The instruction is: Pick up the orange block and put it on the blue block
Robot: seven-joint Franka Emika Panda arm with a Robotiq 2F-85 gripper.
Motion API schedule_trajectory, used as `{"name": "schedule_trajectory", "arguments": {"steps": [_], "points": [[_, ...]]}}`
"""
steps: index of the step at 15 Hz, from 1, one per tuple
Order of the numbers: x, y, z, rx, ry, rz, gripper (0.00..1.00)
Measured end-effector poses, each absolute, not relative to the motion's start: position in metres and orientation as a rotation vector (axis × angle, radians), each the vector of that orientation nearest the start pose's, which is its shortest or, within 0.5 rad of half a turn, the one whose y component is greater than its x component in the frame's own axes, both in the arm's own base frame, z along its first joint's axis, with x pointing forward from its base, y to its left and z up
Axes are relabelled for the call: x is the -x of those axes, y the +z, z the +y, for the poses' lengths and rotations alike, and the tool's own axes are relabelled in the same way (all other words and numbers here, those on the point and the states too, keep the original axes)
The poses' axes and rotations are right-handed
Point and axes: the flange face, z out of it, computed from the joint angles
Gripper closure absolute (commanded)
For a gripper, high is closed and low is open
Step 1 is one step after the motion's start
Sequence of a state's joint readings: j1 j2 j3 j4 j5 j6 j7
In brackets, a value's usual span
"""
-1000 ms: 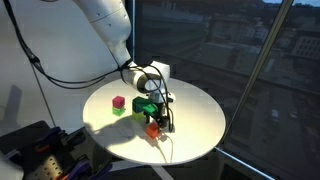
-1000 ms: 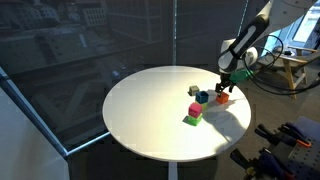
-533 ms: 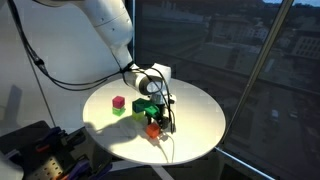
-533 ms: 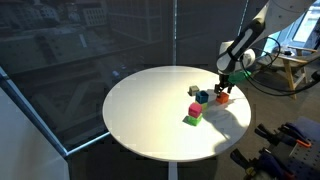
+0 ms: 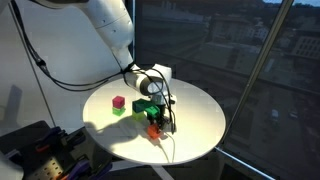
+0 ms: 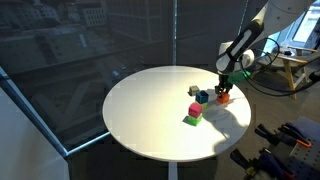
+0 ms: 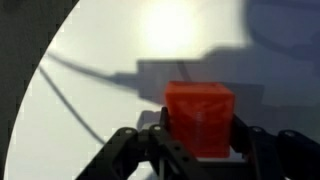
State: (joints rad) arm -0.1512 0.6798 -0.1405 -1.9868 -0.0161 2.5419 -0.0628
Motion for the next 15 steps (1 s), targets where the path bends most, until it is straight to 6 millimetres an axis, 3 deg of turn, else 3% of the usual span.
{"name": "schedule_trajectory", "arguments": {"steps": [8,15], "points": [[-0.56,0.118,-0.176,3.192,0.254,0.325,0.74],[-0.56,0.164,-0.179,3.185,0.333,0.318,0.74]]}}
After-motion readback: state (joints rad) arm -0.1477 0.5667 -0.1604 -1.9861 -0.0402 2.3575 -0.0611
